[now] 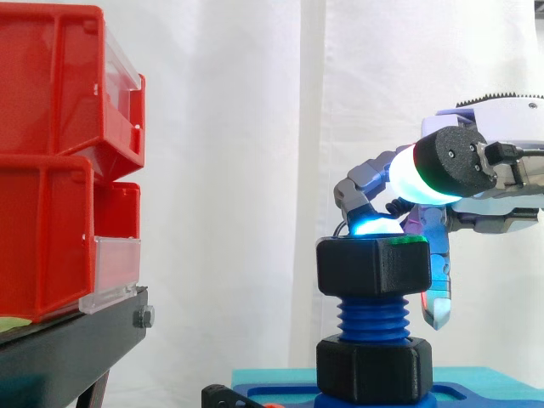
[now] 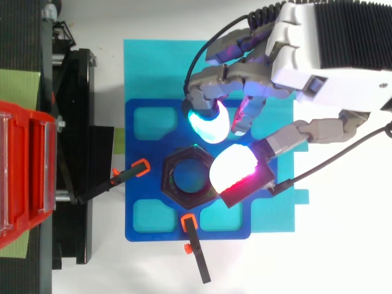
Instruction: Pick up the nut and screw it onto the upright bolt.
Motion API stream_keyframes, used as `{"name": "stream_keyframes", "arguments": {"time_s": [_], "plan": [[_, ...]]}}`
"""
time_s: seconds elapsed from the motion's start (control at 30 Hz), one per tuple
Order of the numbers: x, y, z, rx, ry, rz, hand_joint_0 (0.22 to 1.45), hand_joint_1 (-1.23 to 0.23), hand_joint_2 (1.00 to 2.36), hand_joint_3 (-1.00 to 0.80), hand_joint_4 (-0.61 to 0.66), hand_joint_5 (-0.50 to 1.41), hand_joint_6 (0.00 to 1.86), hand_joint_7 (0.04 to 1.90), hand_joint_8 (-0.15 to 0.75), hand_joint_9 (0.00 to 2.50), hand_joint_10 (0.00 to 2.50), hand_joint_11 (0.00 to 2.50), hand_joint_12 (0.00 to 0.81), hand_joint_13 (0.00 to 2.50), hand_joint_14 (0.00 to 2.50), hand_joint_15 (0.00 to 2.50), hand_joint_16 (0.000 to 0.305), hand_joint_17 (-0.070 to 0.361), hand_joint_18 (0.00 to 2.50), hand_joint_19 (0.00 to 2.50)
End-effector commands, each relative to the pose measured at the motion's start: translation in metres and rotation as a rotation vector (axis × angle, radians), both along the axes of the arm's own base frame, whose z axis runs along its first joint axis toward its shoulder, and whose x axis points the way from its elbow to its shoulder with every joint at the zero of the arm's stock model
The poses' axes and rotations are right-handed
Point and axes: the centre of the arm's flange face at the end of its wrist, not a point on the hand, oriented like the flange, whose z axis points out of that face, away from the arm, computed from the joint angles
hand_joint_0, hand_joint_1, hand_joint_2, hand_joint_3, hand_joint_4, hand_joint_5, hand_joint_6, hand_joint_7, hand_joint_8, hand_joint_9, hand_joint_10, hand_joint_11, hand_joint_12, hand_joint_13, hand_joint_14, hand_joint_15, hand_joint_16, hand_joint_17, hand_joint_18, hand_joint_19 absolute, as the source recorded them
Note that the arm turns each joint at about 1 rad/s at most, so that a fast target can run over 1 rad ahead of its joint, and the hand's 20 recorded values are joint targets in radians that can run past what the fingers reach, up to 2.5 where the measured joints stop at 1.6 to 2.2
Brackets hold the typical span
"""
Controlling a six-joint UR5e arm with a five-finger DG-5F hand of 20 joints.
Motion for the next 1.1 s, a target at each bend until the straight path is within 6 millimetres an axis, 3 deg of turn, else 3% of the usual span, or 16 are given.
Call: {"name": "stream_keyframes", "arguments": {"time_s": [0.0, 0.17, 0.33, 0.47, 0.67, 0.83, 1.07], "plan": [[-0.001, -0.004, 0.001, 0.0, -0.002, 0.003, 0.5, -0.33, 1.0, -0.5, 0.15, 0.06, 0.5, 1.37, 0.2, 1.44, 0.0, 0.0, 0.18, 1.01, 0.0, 0.0, 0.009, 0.021, 0.69, 0.0], [0.007, -0.02, 0.028, -0.002, -0.025, 0.021, 0.49, -0.31, 1.0, -0.5, 0.26, -0.04, 0.5, 1.04, 0.243, 1.25, 0.0, 0.0, 0.213, 0.89, 0.0, 0.0, 0.014, 0.032, 0.59, 0.0], [0.011, -0.039, 0.053, -0.034, -0.039, 0.036, 0.47, -0.28, 1.0, -0.5, 0.19, -0.14, 0.5, 0.81, 0.233, 0.96, 0.0, 0.0, 0.267, 0.7, 0.0, 0.0, 0.026, 0.058, 0.38, 0.0], [0.012, -0.042, 0.056, -0.04, -0.048, 0.043, 0.47, -0.26, 1.0, -0.5, 0.15, -0.17, 0.5, 0.69, 0.22, 0.78, 0.0, 0.0, 0.284, 0.59, 0.0, 0.0, 0.03, 0.067, 0.29, 0.0], [0.015, -0.027, 0.054, -0.036, -0.043, 0.062, 0.46, -0.24, 1.0, -0.5, 0.14, -0.18, 0.5, 0.64, 0.217, 0.63, 0.0, 0.0, 0.297, 0.47, 0.0, 0.0, 0.033, 0.075, 0.15, 0.0], [0.017, 0.0, 0.05, -0.031, -0.022, 0.098, 0.46, -0.22, 1.0, -0.5, 0.14, -0.18, 0.5, 0.65, 0.223, 0.59, 0.0, 0.0, 0.307, 0.43, 0.0, 0.0, 0.034, 0.077, 0.1, 0.0], [0.017, 0.013, 0.047, -0.03, -0.006, 0.117, 0.46, -0.22, 1.0, -0.5, 0.14, -0.18, 0.5, 0.65, 0.225, 0.56, 0.0, 0.0, 0.313, 0.4, 0.0, 0.0, 0.035, 0.08, 0.06, 0.0]]}}
